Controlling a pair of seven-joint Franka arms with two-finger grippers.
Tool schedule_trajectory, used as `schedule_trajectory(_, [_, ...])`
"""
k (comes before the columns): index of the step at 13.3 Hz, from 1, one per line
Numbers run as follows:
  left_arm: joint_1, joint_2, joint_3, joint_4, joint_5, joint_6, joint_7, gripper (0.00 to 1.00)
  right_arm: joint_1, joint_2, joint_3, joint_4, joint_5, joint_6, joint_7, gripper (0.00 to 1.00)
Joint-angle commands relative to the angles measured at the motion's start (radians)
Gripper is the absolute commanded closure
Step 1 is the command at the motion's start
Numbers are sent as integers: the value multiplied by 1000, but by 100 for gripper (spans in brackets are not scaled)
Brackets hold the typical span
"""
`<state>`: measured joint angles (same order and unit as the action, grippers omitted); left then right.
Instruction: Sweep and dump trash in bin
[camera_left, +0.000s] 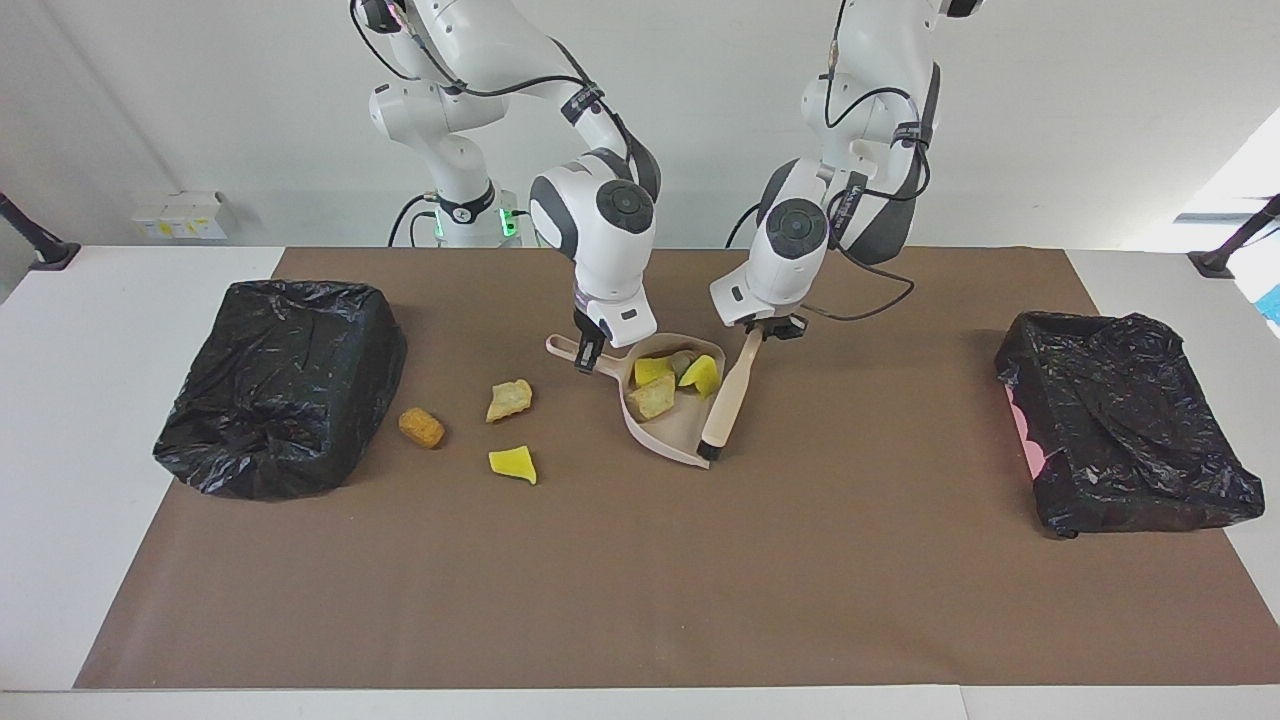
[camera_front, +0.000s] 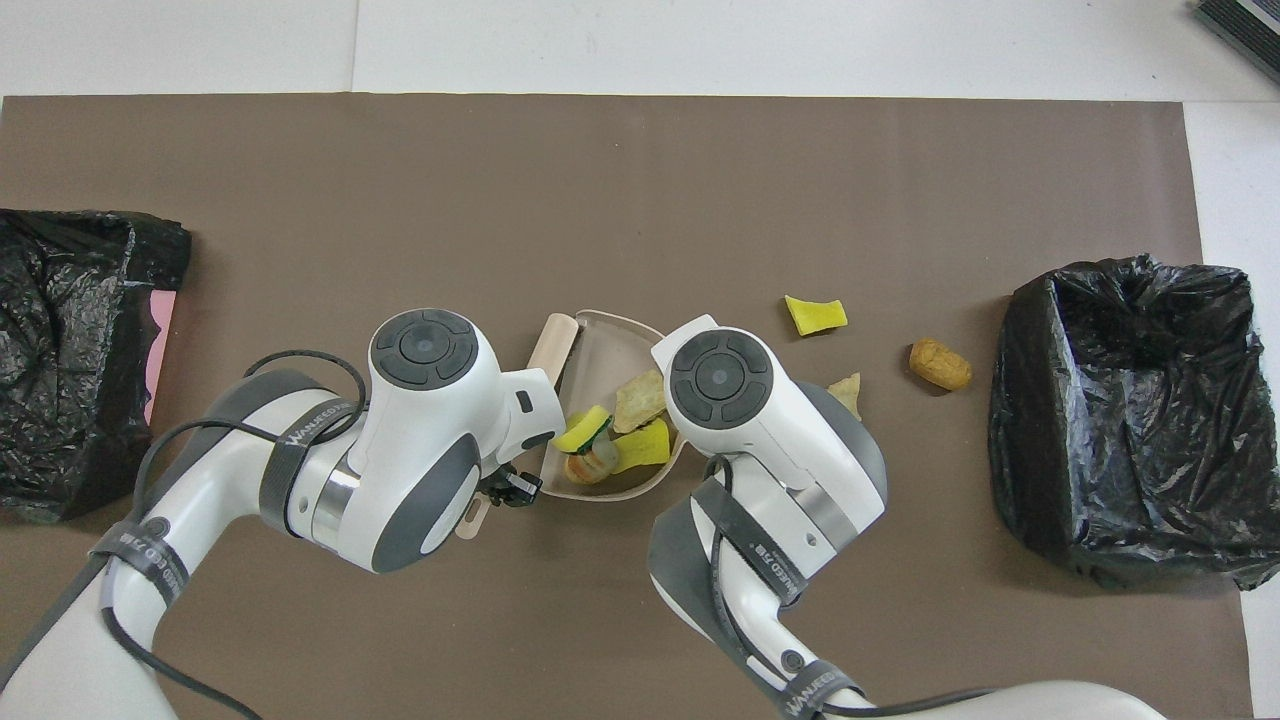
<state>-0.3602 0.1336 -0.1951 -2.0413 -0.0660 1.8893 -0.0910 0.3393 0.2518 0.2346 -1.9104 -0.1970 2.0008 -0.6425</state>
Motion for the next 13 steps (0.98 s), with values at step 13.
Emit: schedule_trajectory(13, [-3, -42, 8, -82, 0, 140, -438, 100, -146, 3, 5, 7, 324, 128, -408, 100])
